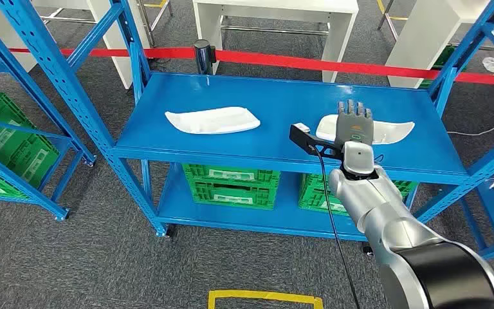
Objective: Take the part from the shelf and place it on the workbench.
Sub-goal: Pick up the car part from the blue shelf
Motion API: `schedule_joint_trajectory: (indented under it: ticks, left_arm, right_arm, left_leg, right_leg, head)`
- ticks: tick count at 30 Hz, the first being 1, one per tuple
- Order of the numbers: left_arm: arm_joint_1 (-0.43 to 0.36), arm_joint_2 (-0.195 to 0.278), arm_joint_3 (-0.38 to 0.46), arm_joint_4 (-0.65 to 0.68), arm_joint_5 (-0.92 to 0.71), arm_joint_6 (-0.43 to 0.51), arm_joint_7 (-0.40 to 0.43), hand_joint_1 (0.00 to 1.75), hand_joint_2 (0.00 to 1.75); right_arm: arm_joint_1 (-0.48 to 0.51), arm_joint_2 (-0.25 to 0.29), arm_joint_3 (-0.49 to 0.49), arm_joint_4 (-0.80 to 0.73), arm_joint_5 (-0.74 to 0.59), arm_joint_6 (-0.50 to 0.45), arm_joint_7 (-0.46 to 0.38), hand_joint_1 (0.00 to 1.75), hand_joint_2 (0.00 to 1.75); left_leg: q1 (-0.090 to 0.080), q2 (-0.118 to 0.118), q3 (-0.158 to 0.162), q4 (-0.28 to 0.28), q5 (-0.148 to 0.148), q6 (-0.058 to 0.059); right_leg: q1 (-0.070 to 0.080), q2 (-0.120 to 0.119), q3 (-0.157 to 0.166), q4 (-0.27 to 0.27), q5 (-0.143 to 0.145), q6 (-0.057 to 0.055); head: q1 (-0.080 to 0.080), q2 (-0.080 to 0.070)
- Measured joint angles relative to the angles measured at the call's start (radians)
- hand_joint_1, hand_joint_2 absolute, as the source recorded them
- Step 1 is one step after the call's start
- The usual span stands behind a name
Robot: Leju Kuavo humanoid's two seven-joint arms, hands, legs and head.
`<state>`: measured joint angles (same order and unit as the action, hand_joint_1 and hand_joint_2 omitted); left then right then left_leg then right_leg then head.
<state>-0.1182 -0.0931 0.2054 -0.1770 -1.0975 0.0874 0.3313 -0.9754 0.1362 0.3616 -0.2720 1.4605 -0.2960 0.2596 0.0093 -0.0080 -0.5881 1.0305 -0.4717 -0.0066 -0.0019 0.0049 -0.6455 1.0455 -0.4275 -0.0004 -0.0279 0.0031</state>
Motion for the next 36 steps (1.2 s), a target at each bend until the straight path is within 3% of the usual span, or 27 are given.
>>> schedule_joint_trajectory:
  ticks: [6, 14, 25, 33, 36]
  left_arm:
    - [0.001, 0.0, 0.004, 0.001, 0.001, -0.02, -0.002, 0.0, 0.0]
    - [0.0, -0.001, 0.01, 0.001, 0.002, -0.025, -0.004, 0.0, 0.0]
    - [0.0, -0.001, 0.026, 0.001, 0.016, -0.059, 0.004, 0.0, 0.0]
    - [-0.001, 0.0, 0.028, 0.0, 0.007, -0.049, 0.017, 0.0, 0.0]
    - [-0.003, -0.001, 0.028, 0.0, 0.007, -0.044, 0.016, 0.0, 0.0]
  right_arm:
    - [0.0, -0.001, -0.001, 0.0, 0.002, 0.0, -0.003, 0.0, 1.75]
    - [0.0, -0.001, -0.002, 0.0, 0.003, 0.0, -0.005, 0.0, 1.75]
    - [0.0, -0.001, -0.006, 0.0, 0.006, 0.001, -0.005, 0.0, 1.75]
    - [0.0, -0.001, -0.014, 0.0, 0.011, 0.001, -0.002, 0.0, 1.75]
    - [-0.003, -0.004, -0.017, 0.0, 0.012, 0.001, -0.003, 0.0, 1.75]
  left_leg:
    - [-0.004, 0.001, 0.004, -0.006, -0.002, -0.001]
    - [-0.004, 0.003, 0.011, -0.018, 0.001, -0.014]
    - [-0.005, 0.003, 0.011, -0.018, 0.001, -0.015]
    - [-0.013, 0.002, 0.007, -0.008, -0.004, -0.003]
    - [-0.004, 0.006, 0.019, -0.026, 0.004, 0.008]
  right_leg:
    - [0.001, 0.006, 0.012, -0.019, -0.007, -0.002]
    - [0.002, 0.007, 0.012, -0.019, -0.01, -0.011]
    - [0.0, 0.006, 0.013, -0.019, -0.01, -0.012]
    - [-0.007, 0.006, 0.016, -0.023, -0.007, 0.0]
    - [-0.005, 0.006, 0.008, -0.004, -0.019, 0.011]
  head:
    - [-0.002, 0.0]
    - [-0.002, 0.0]
    - [-0.002, 0.0]
    - [-0.002, 0.0]
    - [0.0, 0.0]
